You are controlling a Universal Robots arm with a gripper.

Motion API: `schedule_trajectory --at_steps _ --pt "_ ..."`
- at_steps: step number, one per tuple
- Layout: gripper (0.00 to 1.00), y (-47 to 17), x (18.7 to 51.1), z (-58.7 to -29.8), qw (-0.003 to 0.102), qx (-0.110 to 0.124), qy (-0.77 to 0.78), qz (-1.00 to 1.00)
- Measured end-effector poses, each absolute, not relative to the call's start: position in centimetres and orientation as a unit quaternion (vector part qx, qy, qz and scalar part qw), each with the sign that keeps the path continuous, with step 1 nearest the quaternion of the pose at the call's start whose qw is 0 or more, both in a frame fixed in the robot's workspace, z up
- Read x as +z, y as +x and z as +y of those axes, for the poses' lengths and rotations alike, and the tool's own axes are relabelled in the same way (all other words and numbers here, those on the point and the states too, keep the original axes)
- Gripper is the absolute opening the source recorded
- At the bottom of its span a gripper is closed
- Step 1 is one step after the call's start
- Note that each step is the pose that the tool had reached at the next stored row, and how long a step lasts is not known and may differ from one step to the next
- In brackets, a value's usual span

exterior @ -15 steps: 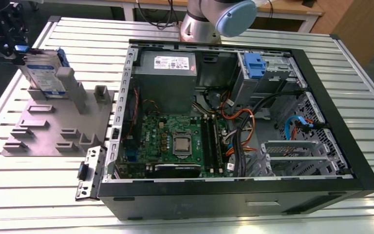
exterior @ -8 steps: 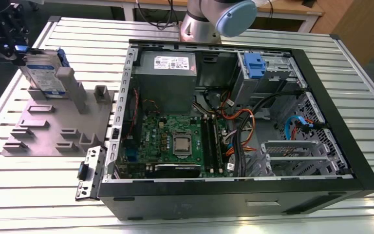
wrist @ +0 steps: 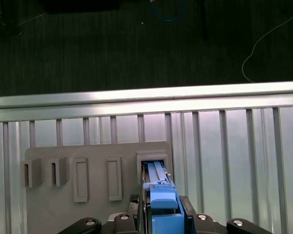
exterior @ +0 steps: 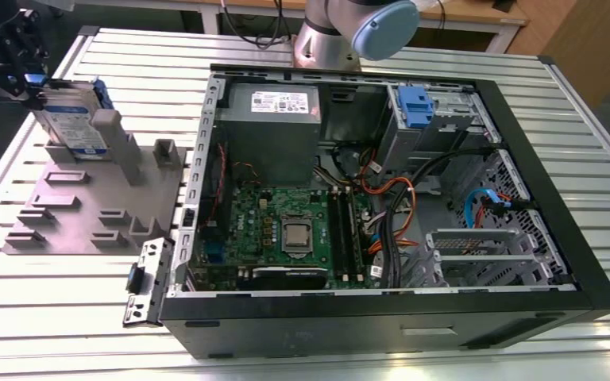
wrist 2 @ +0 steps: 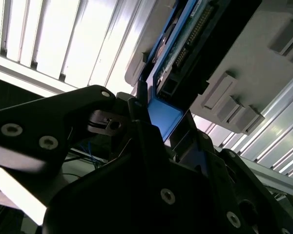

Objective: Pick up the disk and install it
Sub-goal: 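Pick up the disk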

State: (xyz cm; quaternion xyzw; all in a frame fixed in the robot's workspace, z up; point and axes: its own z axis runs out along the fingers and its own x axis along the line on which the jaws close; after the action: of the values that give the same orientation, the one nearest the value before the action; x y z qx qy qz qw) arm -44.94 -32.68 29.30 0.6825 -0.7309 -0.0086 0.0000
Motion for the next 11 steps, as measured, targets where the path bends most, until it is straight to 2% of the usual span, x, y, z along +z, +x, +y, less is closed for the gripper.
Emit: schedule_trajectory --at_steps 11 --pt "0.44 -44.85 29.09 -32.68 0.0 -0.011 0.681 -0.732"
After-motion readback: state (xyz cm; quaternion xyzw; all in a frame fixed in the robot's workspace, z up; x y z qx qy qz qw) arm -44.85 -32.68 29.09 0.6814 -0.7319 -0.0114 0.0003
